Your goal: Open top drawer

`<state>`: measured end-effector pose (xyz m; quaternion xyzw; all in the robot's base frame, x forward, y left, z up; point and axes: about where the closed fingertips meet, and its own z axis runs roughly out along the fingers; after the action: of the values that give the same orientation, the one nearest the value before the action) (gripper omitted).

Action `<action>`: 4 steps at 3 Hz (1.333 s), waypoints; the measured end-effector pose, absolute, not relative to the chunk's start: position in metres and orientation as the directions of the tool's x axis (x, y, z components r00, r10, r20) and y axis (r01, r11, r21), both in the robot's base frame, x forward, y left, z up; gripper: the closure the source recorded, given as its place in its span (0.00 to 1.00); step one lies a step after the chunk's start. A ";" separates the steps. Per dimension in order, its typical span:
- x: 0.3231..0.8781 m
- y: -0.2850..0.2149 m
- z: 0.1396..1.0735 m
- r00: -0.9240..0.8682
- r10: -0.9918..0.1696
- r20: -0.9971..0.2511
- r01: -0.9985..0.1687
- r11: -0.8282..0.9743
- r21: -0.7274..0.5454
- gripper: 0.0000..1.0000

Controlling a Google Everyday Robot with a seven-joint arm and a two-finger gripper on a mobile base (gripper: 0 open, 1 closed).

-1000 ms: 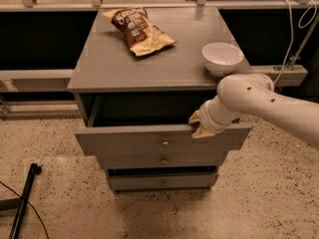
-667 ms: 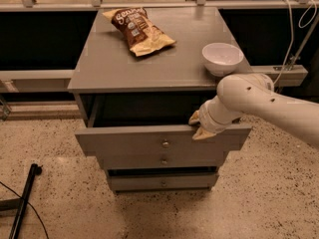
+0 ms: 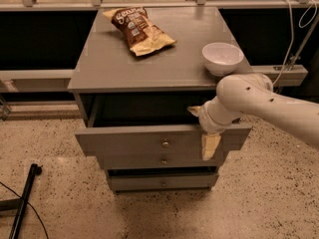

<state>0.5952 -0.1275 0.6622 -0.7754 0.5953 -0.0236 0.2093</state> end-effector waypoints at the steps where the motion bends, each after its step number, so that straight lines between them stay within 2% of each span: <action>1: 0.595 -0.130 0.652 0.272 -0.942 -0.197 -0.940 -0.217 -0.264 0.00; 2: 0.574 -0.132 0.641 0.258 -0.945 -0.199 -0.963 -0.234 -0.134 0.26; 3: 0.555 -0.130 0.643 0.269 -0.938 -0.217 -0.963 -0.254 -0.095 0.50; 4: 0.547 -0.120 0.651 0.308 -0.927 -0.214 -0.951 -0.294 -0.096 0.58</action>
Offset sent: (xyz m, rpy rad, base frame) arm -0.0318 -0.0110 -0.0290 -0.1169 0.3212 0.0082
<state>0.5471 -0.1196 0.6507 -0.8022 0.5853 0.0585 0.1025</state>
